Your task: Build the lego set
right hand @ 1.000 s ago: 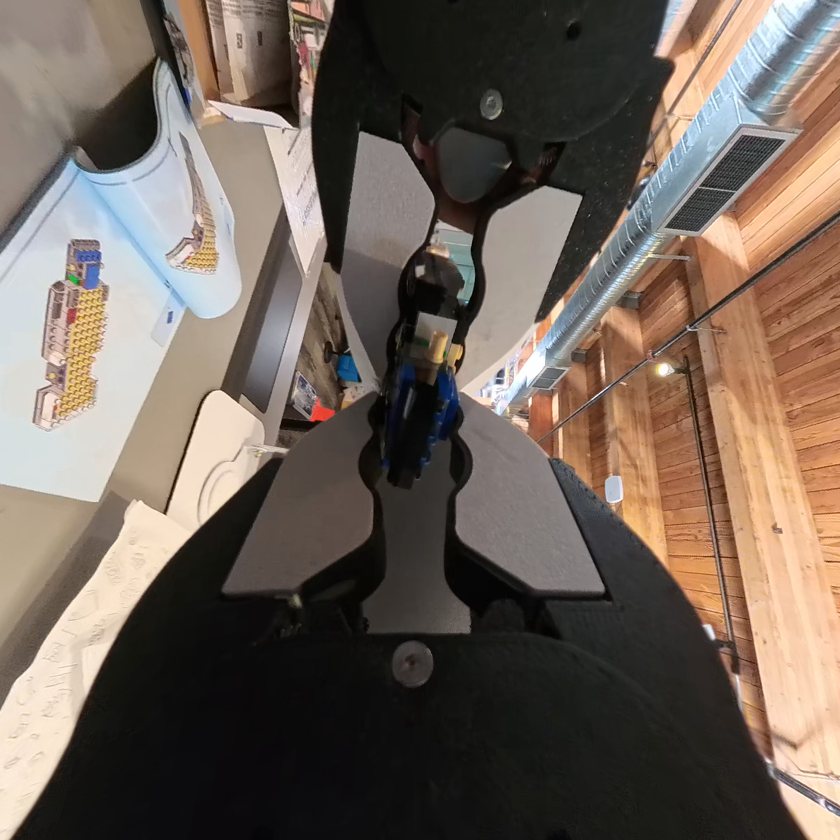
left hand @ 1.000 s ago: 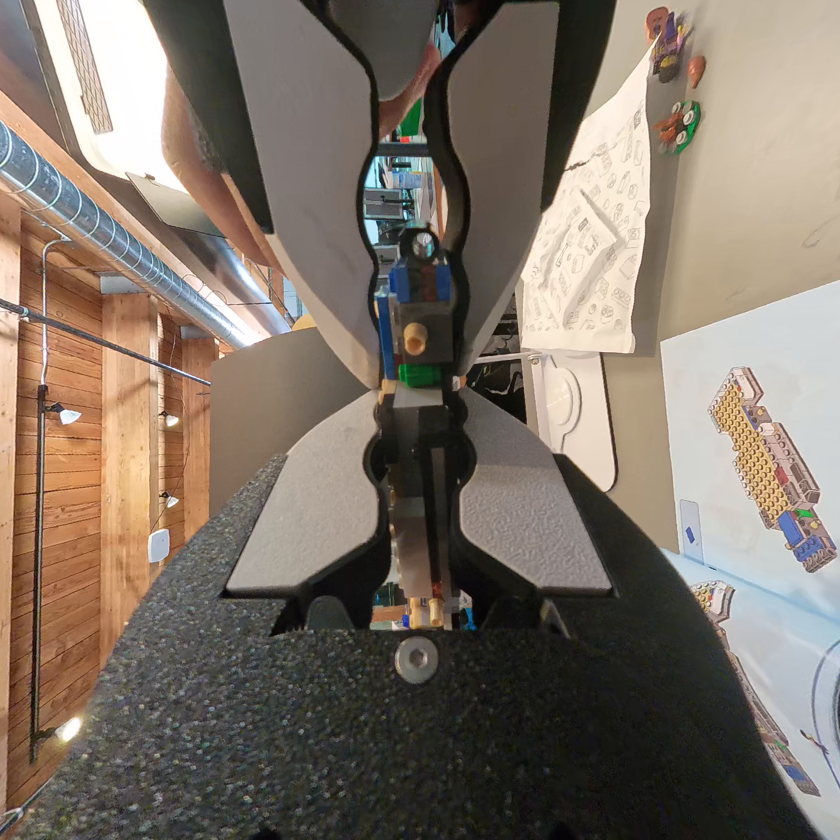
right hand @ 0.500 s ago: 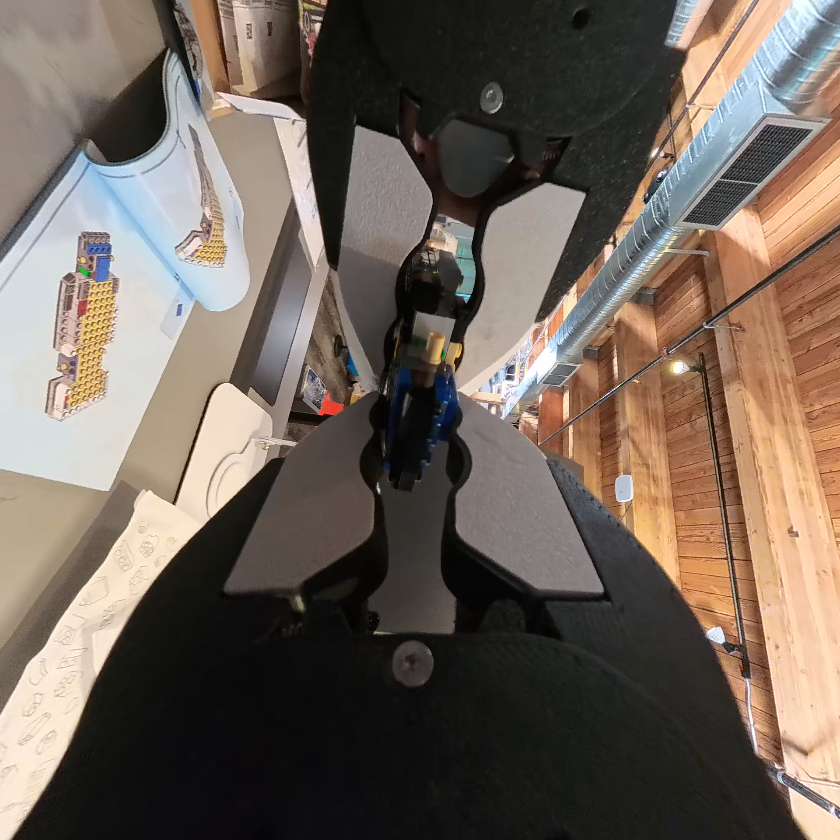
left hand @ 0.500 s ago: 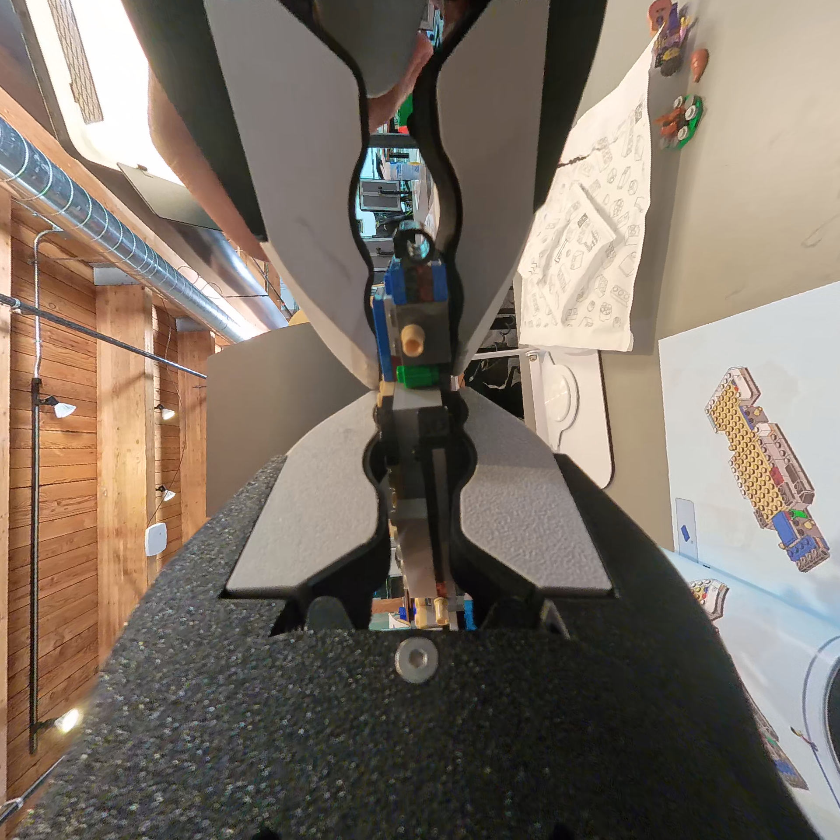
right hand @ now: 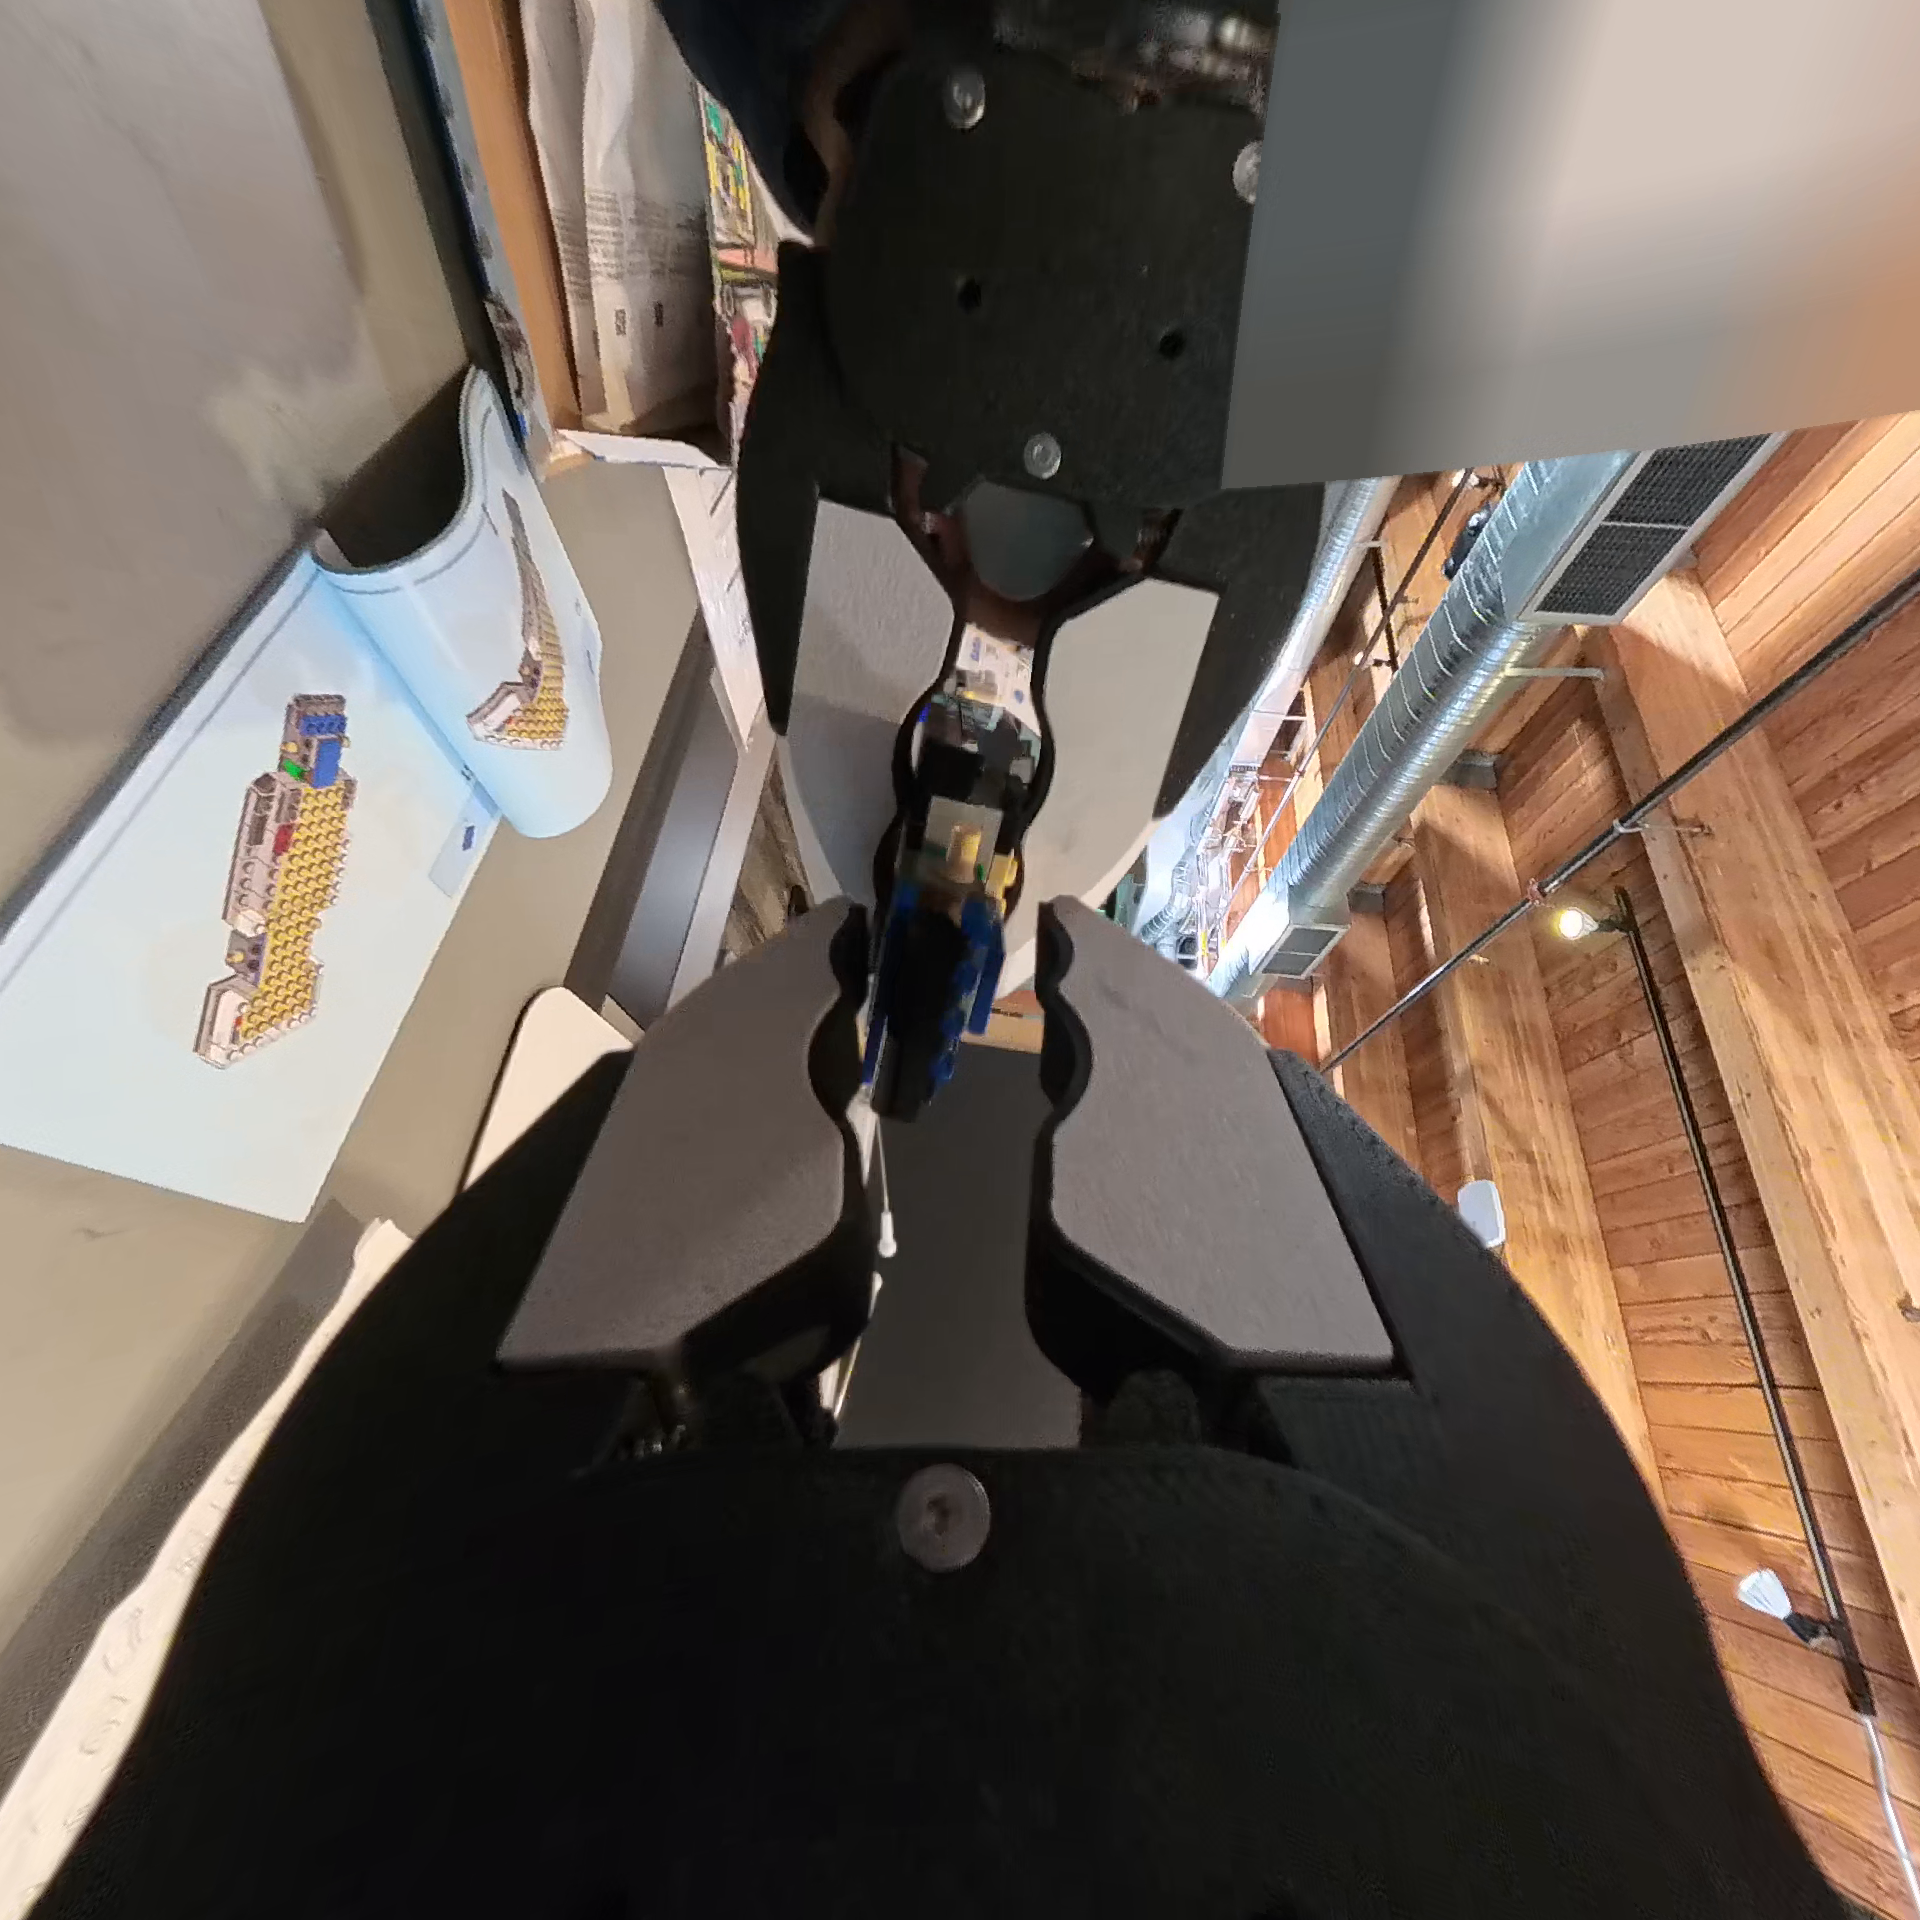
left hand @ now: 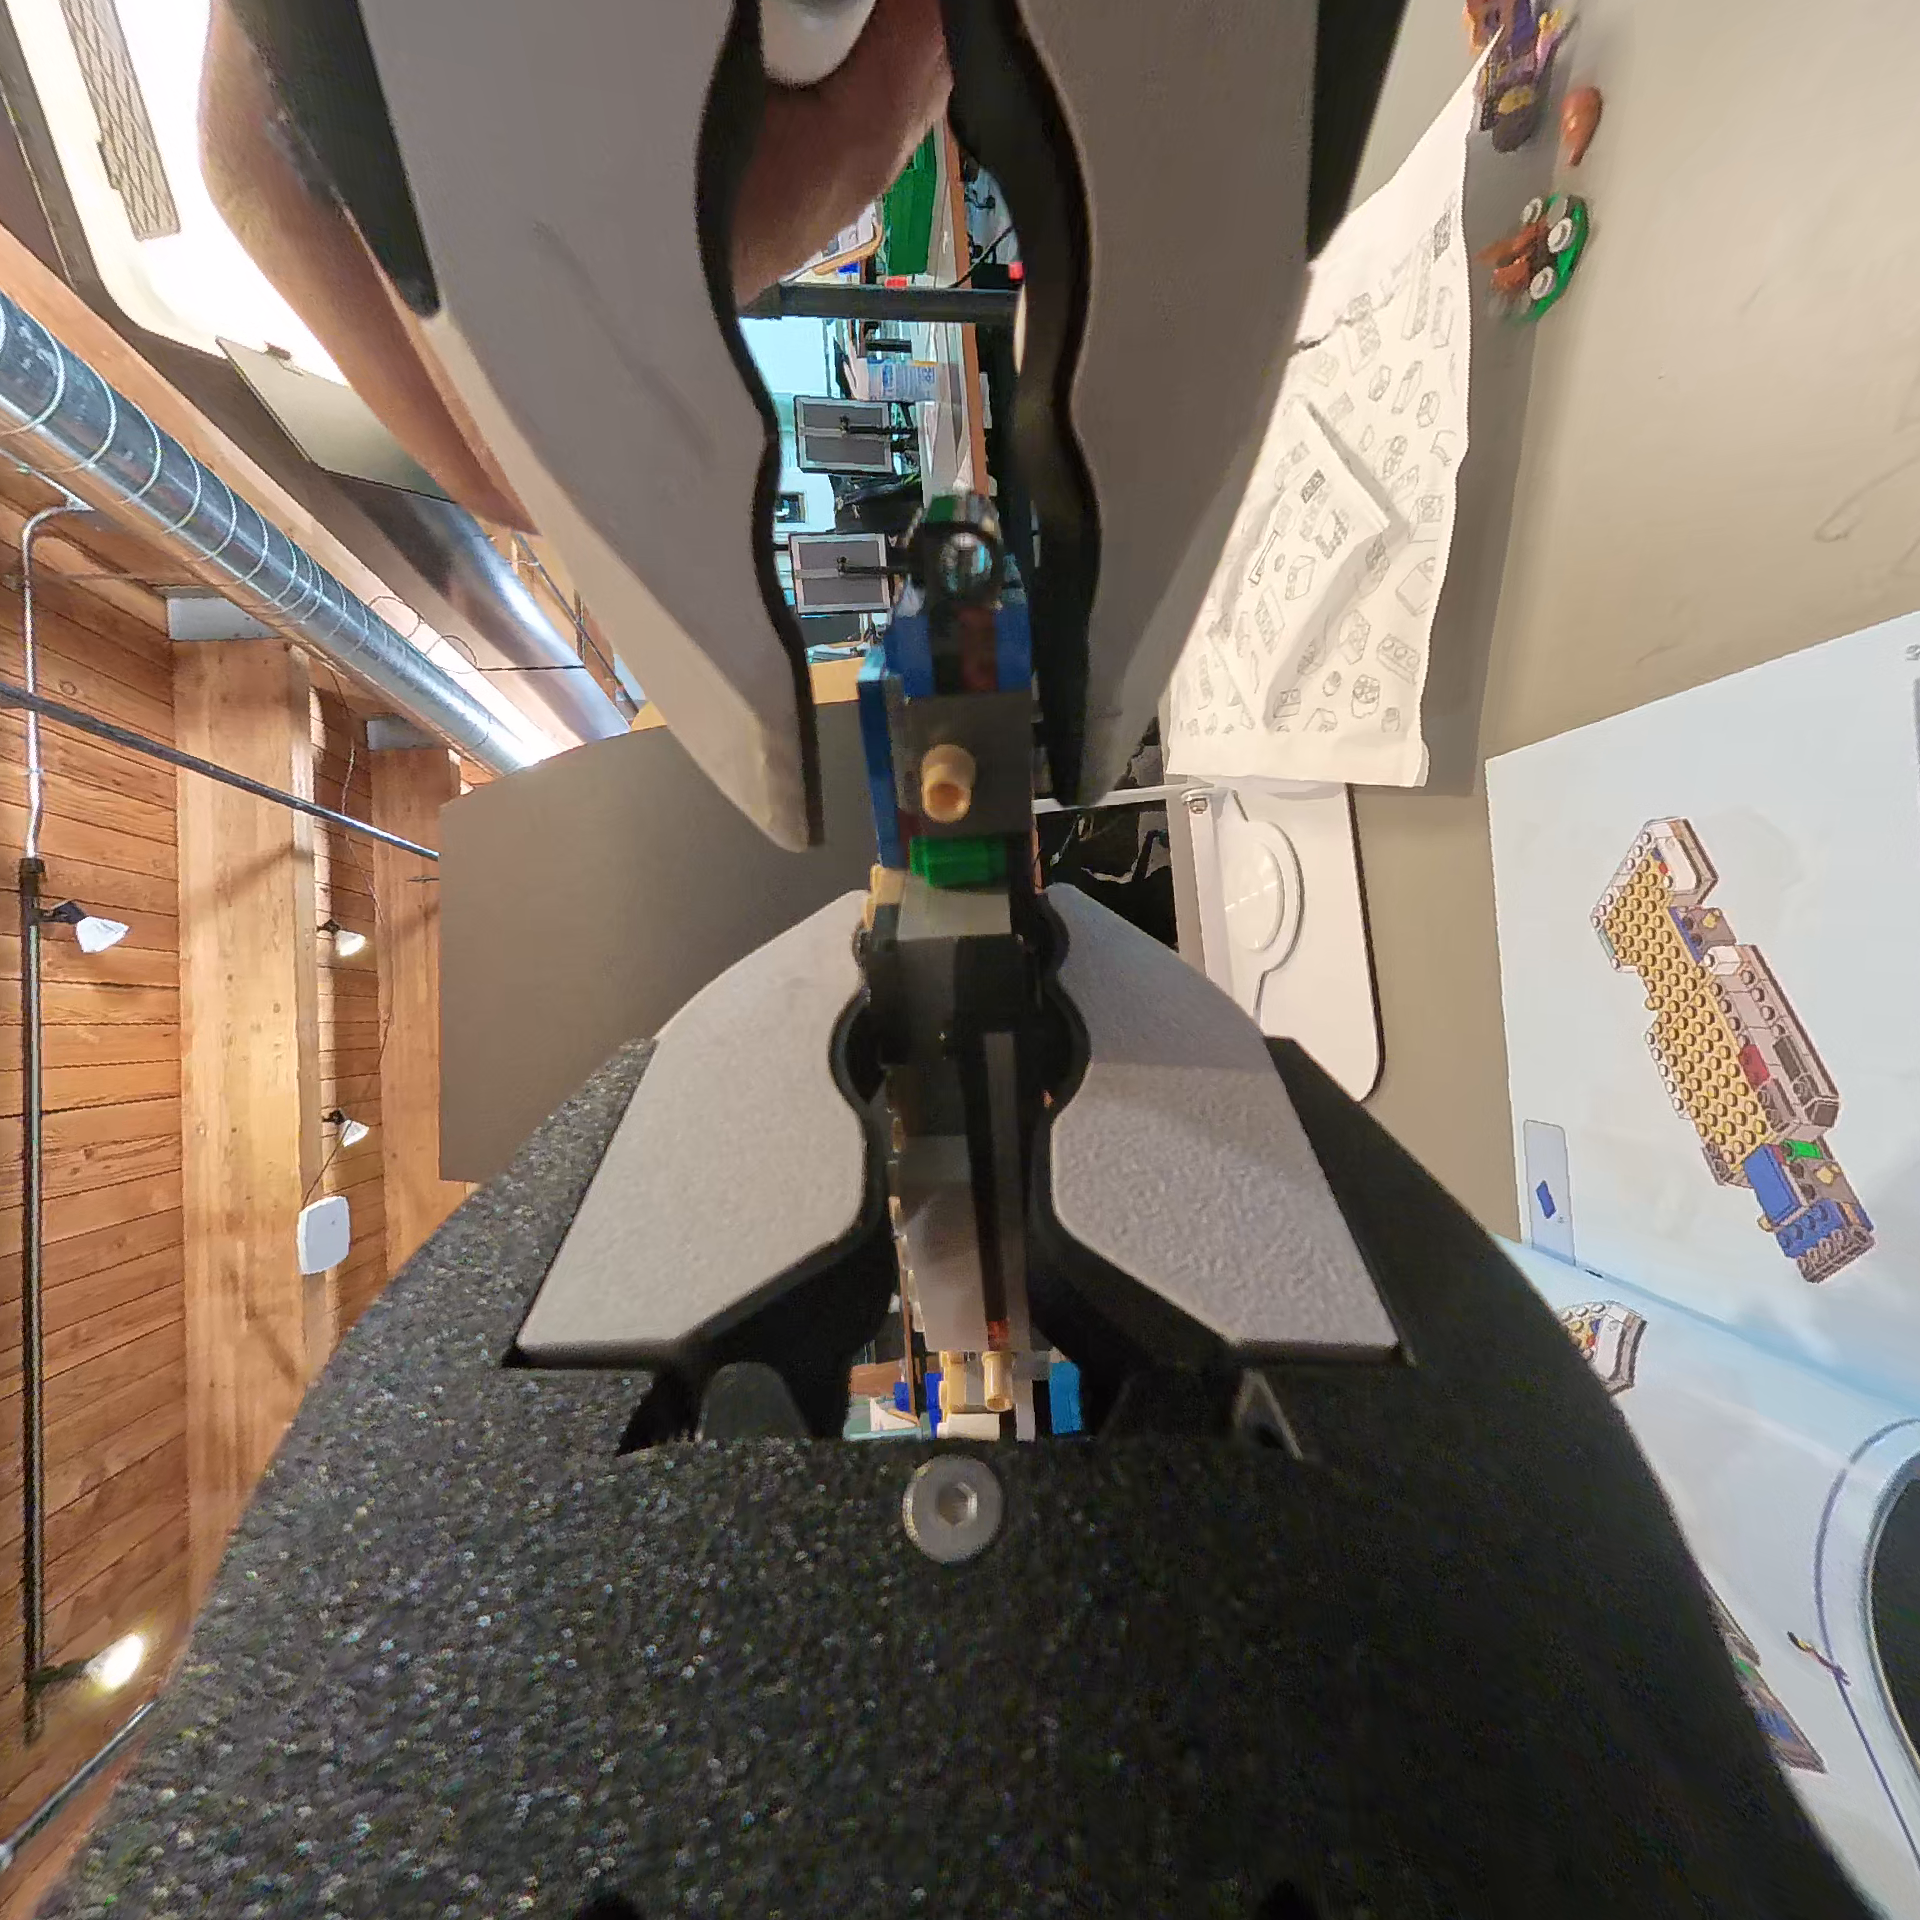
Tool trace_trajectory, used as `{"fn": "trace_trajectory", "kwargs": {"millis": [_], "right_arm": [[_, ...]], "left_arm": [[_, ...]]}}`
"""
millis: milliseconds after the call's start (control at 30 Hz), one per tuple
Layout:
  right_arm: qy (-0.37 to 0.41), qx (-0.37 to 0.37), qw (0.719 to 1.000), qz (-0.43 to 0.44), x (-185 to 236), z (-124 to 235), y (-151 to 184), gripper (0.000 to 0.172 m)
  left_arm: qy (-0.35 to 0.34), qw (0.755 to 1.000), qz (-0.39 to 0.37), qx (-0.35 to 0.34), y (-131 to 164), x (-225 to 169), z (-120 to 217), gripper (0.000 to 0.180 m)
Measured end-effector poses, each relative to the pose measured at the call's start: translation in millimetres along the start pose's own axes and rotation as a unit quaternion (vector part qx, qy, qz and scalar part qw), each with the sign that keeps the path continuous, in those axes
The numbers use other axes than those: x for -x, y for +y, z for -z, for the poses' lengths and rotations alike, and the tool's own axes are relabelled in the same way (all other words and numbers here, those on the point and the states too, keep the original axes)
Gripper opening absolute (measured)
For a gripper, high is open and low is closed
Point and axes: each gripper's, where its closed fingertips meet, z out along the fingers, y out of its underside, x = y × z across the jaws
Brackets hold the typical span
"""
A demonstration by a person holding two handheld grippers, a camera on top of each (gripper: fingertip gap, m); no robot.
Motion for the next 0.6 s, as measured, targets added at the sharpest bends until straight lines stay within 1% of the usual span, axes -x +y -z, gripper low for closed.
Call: {"fn": "trace_trajectory", "kwargs": {"millis": [133,200,600], "right_arm": [[-0.008,0.006,1.000,0.009,5.8,-3.5,2.3,0.031],[-0.002,0.003,1.000,0.016,5.4,-4.0,2.1,0.026],[-0.001,0.007,1.000,0.015,3.8,-5.4,5.4,0.024]], "left_arm": [[0.000,1.000,-0.003,-0.021,-8.3,-0.9,2.3,0.025],[0.005,1.000,-0.006,-0.020,-8.8,-2.7,2.5,0.025],[0.003,1.000,0.005,-0.011,-7.2,-2.3,0.3,0.025]]}}
